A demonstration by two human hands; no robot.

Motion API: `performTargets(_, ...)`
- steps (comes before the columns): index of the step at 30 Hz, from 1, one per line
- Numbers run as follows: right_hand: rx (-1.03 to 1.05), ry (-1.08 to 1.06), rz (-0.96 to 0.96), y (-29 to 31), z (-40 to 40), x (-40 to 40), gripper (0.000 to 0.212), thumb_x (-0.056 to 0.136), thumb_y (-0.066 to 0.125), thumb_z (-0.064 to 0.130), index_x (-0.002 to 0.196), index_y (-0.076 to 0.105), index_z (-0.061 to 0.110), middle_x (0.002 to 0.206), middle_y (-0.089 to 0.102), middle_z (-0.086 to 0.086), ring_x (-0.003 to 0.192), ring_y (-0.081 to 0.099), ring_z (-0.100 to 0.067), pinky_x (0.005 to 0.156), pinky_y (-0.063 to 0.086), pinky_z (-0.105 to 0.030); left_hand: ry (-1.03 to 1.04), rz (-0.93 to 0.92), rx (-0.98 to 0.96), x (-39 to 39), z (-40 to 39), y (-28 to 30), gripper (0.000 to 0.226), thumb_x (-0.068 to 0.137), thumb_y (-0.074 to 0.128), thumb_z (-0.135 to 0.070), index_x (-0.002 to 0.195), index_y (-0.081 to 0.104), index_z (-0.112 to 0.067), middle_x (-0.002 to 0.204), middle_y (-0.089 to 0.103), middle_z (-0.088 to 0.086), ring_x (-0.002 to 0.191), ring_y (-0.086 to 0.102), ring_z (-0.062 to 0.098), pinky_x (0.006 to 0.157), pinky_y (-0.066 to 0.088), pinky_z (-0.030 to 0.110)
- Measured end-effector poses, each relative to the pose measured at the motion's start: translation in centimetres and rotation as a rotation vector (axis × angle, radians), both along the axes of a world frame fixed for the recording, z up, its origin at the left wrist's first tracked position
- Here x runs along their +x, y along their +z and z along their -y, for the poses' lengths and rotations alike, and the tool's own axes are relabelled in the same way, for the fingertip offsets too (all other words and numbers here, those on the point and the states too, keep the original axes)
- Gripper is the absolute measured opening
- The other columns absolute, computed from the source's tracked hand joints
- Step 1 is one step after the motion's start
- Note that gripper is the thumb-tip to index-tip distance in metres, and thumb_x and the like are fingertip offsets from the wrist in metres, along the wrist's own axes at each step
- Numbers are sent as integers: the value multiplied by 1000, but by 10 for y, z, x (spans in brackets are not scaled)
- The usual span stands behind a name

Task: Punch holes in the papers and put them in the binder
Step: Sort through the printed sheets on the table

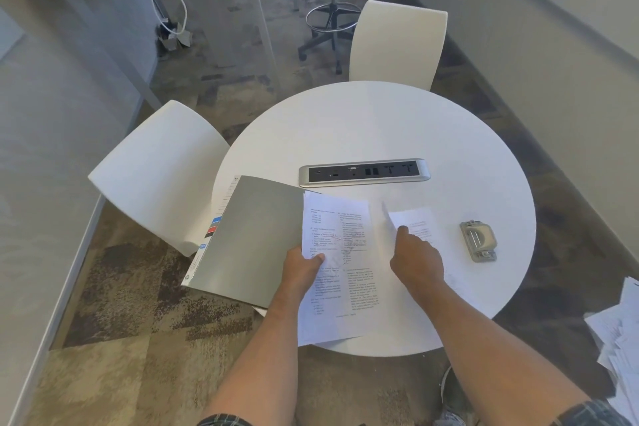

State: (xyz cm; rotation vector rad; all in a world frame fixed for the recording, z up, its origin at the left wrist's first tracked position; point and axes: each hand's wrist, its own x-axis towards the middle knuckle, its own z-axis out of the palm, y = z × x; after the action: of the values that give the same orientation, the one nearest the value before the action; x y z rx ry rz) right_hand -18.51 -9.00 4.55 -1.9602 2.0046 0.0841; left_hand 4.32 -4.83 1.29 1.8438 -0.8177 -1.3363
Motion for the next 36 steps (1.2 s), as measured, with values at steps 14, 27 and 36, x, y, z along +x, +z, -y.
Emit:
performTargets(14,231,-133,909,25,5,58,51,97,58,27,145,42,25,106,73,0,85,74,-12,70,60,-29,-119,-221,-62,-37,-3,48,59,76,44,-1,124,65,-30,110,77,1,94,74,17,76,58,32)
performTargets(27,-3,86,818,27,5,27,29,79,83,16,106,76,26,105,73,13,98,70,-7,90,57,-33,36,-276,-137,-16,0,38,26,93,66,-1,111,72,-18,111,78,7,94,75,25,88,60,40)
performTargets(36,250,-399,1262,29,14,-22,131,59,96,40,161,16,21,160,37,-2,144,39,-20,113,33,-38,-61,-472,-166,-6,12,66,69,64,74,-6,131,62,3,128,67,27,109,67,42,103,50,59)
